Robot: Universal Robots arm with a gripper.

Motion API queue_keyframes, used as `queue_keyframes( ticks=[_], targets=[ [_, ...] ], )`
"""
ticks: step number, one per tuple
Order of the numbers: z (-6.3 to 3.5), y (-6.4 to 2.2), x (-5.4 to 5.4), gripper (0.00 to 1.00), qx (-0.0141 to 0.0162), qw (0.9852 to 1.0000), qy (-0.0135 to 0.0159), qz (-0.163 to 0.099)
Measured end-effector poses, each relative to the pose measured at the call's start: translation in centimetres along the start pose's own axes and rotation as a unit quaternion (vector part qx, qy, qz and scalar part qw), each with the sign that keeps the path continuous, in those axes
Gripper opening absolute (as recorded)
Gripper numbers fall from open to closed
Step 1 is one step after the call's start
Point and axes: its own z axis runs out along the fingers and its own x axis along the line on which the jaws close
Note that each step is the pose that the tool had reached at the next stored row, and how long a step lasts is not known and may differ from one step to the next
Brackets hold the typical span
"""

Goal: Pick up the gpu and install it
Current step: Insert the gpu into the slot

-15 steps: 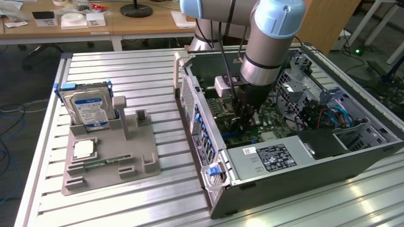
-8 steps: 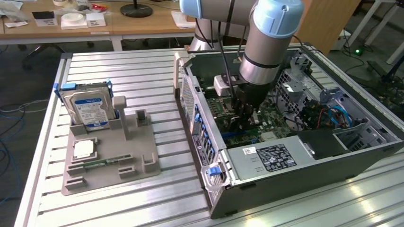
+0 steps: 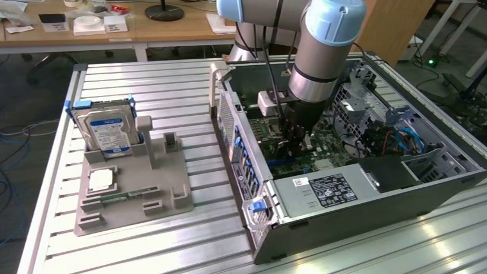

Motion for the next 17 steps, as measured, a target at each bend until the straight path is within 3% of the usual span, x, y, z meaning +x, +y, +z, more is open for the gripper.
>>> queue_keyframes(
  ticks=[17],
  targets=[
    [0.03, 0.07, 0.20, 0.28, 0.0001, 1.0000, 0.0001, 0.007]
  ],
)
